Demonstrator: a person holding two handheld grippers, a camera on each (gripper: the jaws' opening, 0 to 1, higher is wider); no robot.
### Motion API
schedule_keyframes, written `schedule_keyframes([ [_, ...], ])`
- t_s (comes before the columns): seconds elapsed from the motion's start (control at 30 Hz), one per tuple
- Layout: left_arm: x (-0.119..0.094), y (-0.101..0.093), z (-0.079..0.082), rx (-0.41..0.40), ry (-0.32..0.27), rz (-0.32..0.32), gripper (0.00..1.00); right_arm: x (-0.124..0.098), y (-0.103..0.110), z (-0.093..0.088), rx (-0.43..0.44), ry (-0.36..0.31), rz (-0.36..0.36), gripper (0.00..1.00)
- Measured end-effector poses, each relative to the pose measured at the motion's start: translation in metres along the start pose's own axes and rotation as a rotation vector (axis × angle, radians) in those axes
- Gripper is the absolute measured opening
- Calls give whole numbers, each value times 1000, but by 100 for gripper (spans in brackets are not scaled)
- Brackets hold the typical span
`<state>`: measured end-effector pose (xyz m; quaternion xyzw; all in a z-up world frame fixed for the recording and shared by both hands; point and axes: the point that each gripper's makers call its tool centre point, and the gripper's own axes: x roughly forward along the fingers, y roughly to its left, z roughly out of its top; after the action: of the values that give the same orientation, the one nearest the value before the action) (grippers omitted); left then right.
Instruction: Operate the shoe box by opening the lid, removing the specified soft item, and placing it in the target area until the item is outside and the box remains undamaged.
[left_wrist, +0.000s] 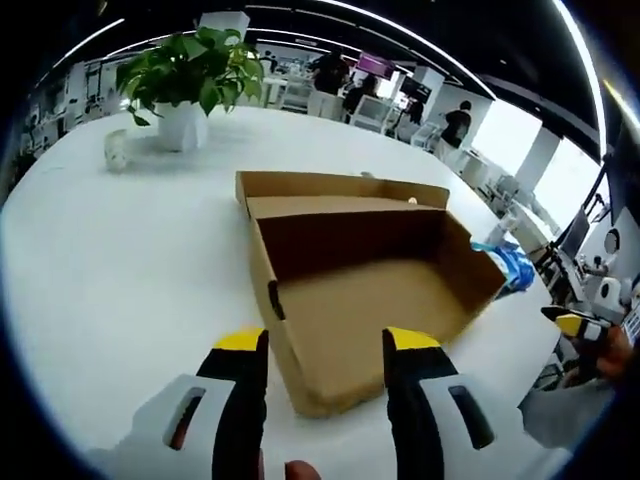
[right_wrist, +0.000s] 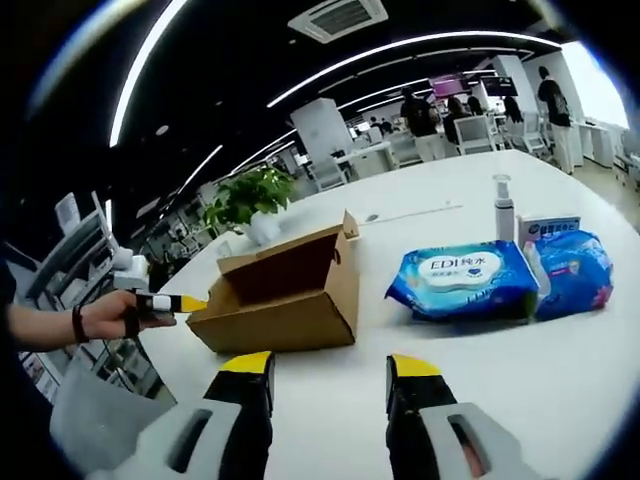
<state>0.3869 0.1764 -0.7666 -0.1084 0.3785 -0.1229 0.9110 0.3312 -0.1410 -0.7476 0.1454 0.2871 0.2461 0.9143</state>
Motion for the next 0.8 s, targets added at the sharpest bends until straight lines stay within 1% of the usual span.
schedule_keyframes([
  [0.07,4,-2,-4,-11,18,1,41,0,0,1,1,-4,-2,42],
  [0.13,5,1,-8,-28,43,29,40,-1,-3,0,0,-3,-12,42],
  [0.2,5,6,-12,-54,62,67,32,-1,-5,0,6,-6,-22,42],
  [0.27,5,12,-16,-60,82,95,21,-2,-5,1,17,-14,-23,42],
  [0.33,6,16,-22,-68,103,114,16,-2,-5,1,11,-13,-24,42],
  [0.37,6,15,-23,-85,105,104,16,-2,-5,1,9,-12,-26,42],
  [0.4,6,15,-23,-108,97,109,15,-2,-6,1,7,-11,-29,41],
  [0.47,5,14,-22,-99,99,120,15,-3,-8,1,7,-15,-40,41],
  [0.57,5,14,-22,-64,105,142,13,-5,-10,2,15,-21,-50,41],
  [0.7,4,16,-22,-77,88,148,11,-5,-10,2,16,-20,-51,41],
  [0.8,1,19,-22,-72,79,165,8,-4,-9,0,16,-13,-49,41],
])
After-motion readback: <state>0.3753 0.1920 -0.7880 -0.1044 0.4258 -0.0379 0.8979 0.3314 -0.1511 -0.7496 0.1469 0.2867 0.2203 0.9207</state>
